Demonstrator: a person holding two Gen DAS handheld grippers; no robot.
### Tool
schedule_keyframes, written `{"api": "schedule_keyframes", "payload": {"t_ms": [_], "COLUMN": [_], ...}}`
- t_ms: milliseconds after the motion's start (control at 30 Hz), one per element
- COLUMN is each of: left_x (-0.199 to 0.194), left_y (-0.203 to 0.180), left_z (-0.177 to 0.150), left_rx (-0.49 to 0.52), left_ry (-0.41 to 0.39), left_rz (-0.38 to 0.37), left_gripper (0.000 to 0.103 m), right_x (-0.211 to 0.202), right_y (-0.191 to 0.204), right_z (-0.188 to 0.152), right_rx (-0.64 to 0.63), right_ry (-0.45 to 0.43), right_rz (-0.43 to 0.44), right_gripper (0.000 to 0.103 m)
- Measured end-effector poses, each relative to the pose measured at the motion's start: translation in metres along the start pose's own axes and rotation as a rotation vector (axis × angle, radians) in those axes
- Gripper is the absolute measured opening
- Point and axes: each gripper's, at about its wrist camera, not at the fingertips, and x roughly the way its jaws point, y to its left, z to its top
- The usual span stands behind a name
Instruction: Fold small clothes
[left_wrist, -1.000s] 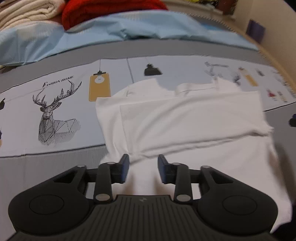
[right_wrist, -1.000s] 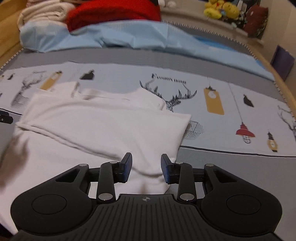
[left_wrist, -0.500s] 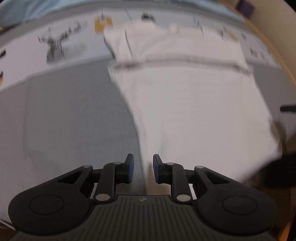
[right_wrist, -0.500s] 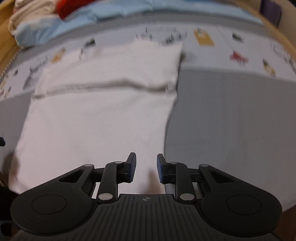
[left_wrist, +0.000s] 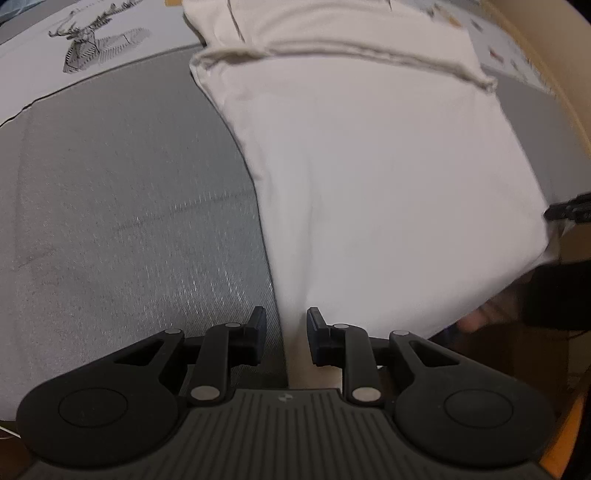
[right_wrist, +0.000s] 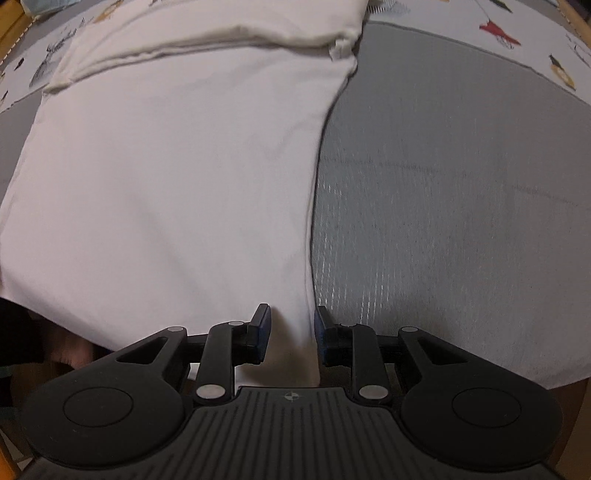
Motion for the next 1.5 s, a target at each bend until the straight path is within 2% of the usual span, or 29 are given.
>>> {"api": "schedule_keyframes", "payload": {"t_ms": [100,367,467,533,700,900,1000,1133,1233,1300,1400,1500], "left_x": [0.005,0.016,0.020,0.020,0.018,0.020,0.022,0.019,0.008,-0.010,-0.037,-0.066], "left_y": [0.001,-0.002,-0.003,-0.004,-0.002,0.003,0.001,-0.003,-0.007,-0.013,-0.019,-0.030], "left_z": [-0.002,-0.003,-0.002,-0.002,-0.002,0.000,0.001,0.001,0.004,0.008,0.011,0.007], "left_rx": [0.006,0.047,0.064,0.069,0.066,0.057,0.073,0.089,0.084,0.123,0.121,0.174], "left_ry": [0.018,0.056,0.068,0.068,0.068,0.084,0.083,0.075,0.048,0.006,-0.058,-0.113], "left_rz": [0.006,0.009,0.005,-0.004,-0.013,-0.016,-0.007,-0.003,-0.010,-0.018,-0.032,-0.021], "left_gripper": [0.026,0.024,0.015,0.008,0.007,0.010,0.010,0.006,0.004,0.003,0.003,0.003], "right_x": [0.006,0.009,0.012,0.011,0.009,0.011,0.011,0.008,0.000,-0.016,-0.054,-0.096], "right_y": [0.001,0.006,0.007,0.007,0.006,0.020,0.019,0.019,0.019,0.014,0.017,0.017], "right_z": [-0.005,-0.009,-0.005,-0.005,-0.006,-0.010,-0.010,-0.012,-0.012,-0.009,-0.002,-0.003], "right_rx": [-0.027,-0.058,-0.073,-0.077,-0.089,-0.181,-0.173,-0.179,-0.179,-0.165,-0.209,-0.228], "right_ry": [0.030,0.029,0.026,0.027,0.016,0.028,0.031,0.021,-0.001,-0.046,-0.152,-0.256], "right_rz": [0.002,-0.002,0.002,0.016,0.027,-0.029,-0.028,-0.018,0.003,0.040,0.056,0.056], "right_gripper": [0.027,0.028,0.019,0.006,0.006,0.013,0.013,0.006,0.005,0.005,0.005,0.005]}}
